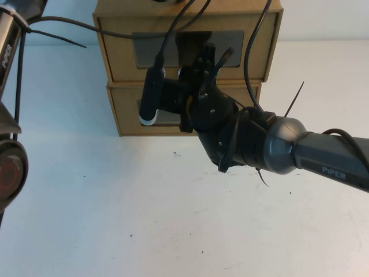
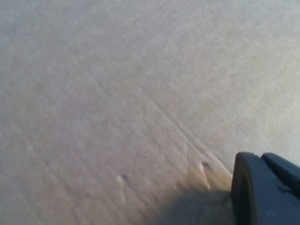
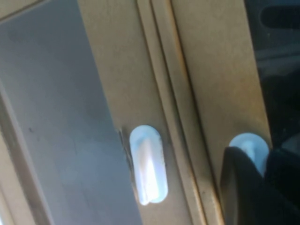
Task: Open the shoe box
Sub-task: 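Pull the top drawer of the cardboard box fully open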
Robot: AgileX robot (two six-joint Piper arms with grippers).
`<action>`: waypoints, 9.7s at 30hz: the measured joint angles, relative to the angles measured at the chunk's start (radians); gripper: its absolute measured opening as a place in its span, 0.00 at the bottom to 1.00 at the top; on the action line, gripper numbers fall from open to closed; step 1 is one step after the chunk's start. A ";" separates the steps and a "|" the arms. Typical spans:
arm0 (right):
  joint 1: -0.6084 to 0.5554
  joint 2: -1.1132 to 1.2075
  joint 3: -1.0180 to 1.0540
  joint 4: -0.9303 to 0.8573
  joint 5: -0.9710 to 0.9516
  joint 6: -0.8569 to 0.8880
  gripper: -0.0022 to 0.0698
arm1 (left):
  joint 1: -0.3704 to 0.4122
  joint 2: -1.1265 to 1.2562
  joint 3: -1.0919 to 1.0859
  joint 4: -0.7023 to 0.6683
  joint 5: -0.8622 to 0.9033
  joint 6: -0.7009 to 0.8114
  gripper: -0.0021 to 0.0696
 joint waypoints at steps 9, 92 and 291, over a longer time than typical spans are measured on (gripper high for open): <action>0.011 0.002 0.000 0.000 0.031 -0.041 0.13 | 0.000 0.000 0.000 -0.002 0.000 -0.003 0.02; 0.436 -0.382 0.454 0.423 0.364 -0.136 0.04 | 0.000 0.000 -0.001 -0.034 0.032 -0.053 0.02; -0.786 -2.060 1.586 1.770 -0.180 -0.836 0.01 | 0.216 -2.236 2.631 0.434 -0.795 -0.265 0.02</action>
